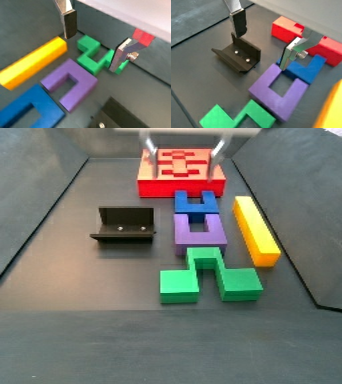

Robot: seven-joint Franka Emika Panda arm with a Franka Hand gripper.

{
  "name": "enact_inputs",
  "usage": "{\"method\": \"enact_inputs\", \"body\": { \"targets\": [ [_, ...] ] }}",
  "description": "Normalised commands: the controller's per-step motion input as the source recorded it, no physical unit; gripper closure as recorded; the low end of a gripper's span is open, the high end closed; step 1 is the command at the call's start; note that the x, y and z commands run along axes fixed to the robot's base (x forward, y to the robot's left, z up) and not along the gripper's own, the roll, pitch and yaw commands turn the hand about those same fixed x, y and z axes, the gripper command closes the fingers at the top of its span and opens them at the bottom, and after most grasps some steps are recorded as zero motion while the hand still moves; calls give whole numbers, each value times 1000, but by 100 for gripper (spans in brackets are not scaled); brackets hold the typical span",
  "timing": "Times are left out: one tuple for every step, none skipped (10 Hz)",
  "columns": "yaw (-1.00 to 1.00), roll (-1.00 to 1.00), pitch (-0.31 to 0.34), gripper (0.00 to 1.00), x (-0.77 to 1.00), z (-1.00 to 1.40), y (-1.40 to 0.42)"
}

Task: Pick up the purple object. Move up. Place the purple object on the fixture. Regrasp the purple object. Move to above the board. Insert the purple object.
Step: Pick up the purple object.

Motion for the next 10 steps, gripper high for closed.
{"method": "enact_inputs", "body": {
  "targets": [
    [-174, -91, -263, 0, 843, -631, 0],
    [189, 0, -126, 0, 551, -894, -317],
    [486, 0, -39, 0, 431, -771, -209],
    [540, 0, -21, 0, 397, -729, -200],
    [171, 173, 0, 0, 323, -540, -589],
    [0, 259, 0, 0, 89, -517, -737],
    [0, 229, 0, 0, -97, -377, -809],
    [-37, 151, 0, 0, -171, -266, -569],
    [-69, 11, 0, 0, -434, -126, -109],
    [-9, -11, -6, 0, -469, 0, 0]
  ]
}}
